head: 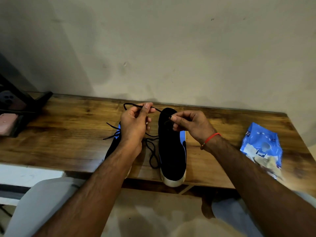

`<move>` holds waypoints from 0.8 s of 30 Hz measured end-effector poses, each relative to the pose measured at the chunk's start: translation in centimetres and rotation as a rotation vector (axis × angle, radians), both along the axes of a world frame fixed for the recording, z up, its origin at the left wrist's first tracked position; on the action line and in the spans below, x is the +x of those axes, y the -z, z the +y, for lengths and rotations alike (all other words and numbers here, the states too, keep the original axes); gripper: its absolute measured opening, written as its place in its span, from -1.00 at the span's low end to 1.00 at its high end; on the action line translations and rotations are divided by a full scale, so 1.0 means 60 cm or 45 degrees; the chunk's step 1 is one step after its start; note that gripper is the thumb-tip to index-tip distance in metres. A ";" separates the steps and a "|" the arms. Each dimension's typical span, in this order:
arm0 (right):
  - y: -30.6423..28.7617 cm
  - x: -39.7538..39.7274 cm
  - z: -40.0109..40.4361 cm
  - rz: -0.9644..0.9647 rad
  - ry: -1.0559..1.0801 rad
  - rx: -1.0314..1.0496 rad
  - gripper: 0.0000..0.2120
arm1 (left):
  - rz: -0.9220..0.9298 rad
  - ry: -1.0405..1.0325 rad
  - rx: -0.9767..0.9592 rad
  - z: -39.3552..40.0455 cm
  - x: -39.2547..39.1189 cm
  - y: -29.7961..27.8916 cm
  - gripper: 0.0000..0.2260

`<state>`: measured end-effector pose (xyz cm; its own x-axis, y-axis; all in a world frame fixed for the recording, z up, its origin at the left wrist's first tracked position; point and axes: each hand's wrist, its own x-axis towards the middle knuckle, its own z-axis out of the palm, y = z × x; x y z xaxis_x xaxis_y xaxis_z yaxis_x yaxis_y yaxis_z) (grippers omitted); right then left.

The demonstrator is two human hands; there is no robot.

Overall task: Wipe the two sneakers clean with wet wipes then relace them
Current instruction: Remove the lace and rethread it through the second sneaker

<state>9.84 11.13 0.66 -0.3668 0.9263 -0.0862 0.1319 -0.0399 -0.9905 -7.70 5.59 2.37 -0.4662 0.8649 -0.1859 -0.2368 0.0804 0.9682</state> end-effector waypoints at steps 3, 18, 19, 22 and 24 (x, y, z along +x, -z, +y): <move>0.001 0.001 0.005 -0.020 0.134 -0.006 -0.95 | 0.259 0.168 -0.259 -0.005 -0.011 0.001 -0.86; 0.004 0.004 -0.001 -0.458 0.017 0.573 -0.74 | 1.021 0.342 -0.003 -0.008 0.012 0.040 -0.86; 0.002 0.006 -0.001 -0.427 0.026 0.506 -0.68 | 0.992 0.292 -0.010 -0.007 0.010 0.042 -0.86; 0.006 0.015 0.002 -0.615 -0.069 0.364 -0.64 | 0.956 0.191 -0.066 -0.004 0.009 0.044 -0.84; 0.013 0.017 -0.002 -0.872 -0.210 0.311 -0.62 | 1.031 0.187 -0.110 -0.005 0.016 0.046 -0.83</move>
